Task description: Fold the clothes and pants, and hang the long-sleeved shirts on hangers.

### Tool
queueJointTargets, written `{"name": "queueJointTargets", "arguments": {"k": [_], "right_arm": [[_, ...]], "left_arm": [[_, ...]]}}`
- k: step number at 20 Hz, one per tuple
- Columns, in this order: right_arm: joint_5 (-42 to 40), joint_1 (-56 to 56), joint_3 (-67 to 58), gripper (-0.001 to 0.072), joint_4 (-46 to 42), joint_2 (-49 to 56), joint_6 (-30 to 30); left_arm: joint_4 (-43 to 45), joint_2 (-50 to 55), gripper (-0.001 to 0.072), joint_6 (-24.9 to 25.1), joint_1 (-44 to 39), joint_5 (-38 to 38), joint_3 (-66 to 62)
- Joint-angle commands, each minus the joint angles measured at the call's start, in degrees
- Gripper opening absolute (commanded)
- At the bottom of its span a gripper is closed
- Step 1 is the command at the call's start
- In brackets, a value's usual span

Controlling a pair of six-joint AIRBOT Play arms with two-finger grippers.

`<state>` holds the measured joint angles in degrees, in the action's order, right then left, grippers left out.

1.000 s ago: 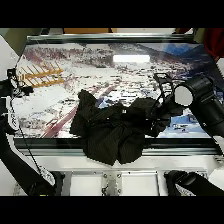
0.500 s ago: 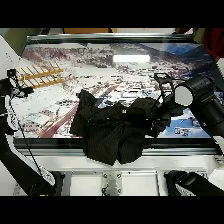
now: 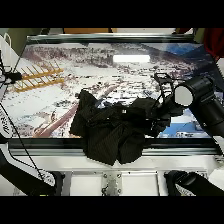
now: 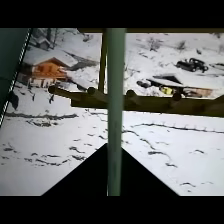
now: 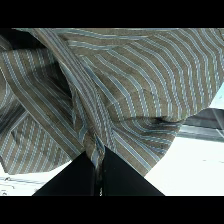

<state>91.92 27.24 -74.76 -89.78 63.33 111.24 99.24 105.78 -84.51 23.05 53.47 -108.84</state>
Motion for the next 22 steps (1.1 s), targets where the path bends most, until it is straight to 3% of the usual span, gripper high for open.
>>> {"name": "queueJointTargets", "arguments": {"k": [1,3,4,8,10,12,15,18,22], "right_arm": [[0.0,0.0,0.0,0.0017,0.0,0.0,0.0],[0.0,0.0,0.0,0.0017,0.0,0.0,0.0],[0.0,0.0,0.0,0.0017,0.0,0.0,0.0],[0.0,0.0,0.0,0.0017,0.0,0.0,0.0],[0.0,0.0,0.0,0.0017,0.0,0.0,0.0],[0.0,0.0,0.0,0.0017,0.0,0.0,0.0],[0.0,0.0,0.0,0.0017,0.0,0.0,0.0],[0.0,0.0,0.0,0.0017,0.0,0.0,0.0],[0.0,0.0,0.0,0.0017,0.0,0.0,0.0]], "left_arm": [[-0.4,-7.0,0.001,2.8,-2.8,2.3,0.0],[-0.9,-11.6,0.0011,6.6,-5.9,5.6,0.0],[-3.8,-14.1,0.0011,10.9,-7.6,8.0,0.1],[-28.5,-22.5,0.0011,39.6,-12.0,24.2,0.1],[-40.7,-25.2,0.0011,49.1,-13.0,36.5,0.1],[-43.3,-26.5,0.0011,48.9,-13.8,45.5,0.1],[-41.6,-27.5,0.0011,49.2,-13.9,50.7,0.2],[-41.8,-31.3,0.001,61.4,-13.9,51.5,9.3],[-41.7,-40.4,0.0011,72.1,-13.3,51.5,31.7]]}}
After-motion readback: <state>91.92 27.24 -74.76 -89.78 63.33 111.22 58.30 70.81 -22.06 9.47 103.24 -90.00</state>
